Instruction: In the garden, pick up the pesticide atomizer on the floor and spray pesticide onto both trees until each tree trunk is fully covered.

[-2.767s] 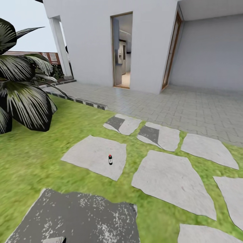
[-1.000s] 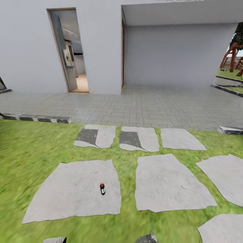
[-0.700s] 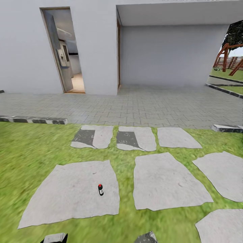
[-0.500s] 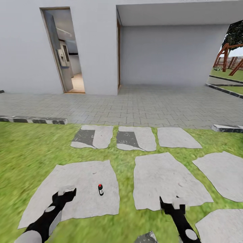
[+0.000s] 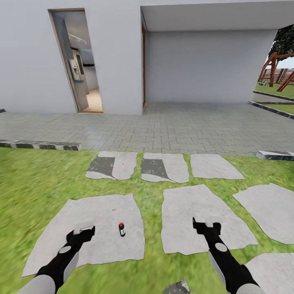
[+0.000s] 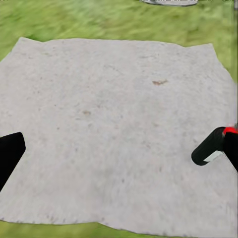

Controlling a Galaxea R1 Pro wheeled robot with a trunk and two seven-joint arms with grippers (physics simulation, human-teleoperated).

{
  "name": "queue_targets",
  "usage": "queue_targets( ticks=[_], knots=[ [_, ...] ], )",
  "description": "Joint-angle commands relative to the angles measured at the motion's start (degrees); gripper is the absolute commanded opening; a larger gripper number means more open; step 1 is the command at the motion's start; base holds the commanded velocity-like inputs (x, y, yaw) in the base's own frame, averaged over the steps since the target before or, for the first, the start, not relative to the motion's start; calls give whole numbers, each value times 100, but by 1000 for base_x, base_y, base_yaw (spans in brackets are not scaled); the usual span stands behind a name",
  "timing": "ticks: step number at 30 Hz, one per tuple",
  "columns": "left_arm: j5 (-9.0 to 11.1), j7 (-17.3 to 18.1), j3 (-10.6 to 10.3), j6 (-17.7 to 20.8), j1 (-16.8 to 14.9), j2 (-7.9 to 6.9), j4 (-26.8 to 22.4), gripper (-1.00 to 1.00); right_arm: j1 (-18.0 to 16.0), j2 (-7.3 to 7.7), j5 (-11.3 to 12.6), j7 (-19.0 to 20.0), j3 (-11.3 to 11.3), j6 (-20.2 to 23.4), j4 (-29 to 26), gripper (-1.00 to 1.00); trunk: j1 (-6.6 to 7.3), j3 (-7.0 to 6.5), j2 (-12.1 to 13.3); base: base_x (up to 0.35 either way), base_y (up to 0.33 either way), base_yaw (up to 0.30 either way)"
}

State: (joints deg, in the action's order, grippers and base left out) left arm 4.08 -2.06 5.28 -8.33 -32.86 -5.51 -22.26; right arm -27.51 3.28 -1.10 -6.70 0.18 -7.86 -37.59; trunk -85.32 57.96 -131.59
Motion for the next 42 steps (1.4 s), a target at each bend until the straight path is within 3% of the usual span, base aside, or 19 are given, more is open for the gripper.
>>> queue_targets(
  ticks=[1,20,28,42],
  knots=[
    [19,-4,-16,-17,-2,18,-15,100,-5,-4,-13,-16,4,-14,21,100,1,5,-2,11,0,0],
    [-56,32,-51,-19,-8,43,-56,100,-9,-4,-13,-16,7,-7,49,100,1,5,-2,140,126,-253],
    [-244,218,-38,-4,-10,41,-59,100,-9,-6,-13,-11,8,-6,50,100,1,5,-2,1,2,-300],
    [-250,232,-38,-3,-19,-2,-29,100,-9,-11,-8,1,23,-8,38,100,-306,259,-563,0,0,-133]
  ],
)
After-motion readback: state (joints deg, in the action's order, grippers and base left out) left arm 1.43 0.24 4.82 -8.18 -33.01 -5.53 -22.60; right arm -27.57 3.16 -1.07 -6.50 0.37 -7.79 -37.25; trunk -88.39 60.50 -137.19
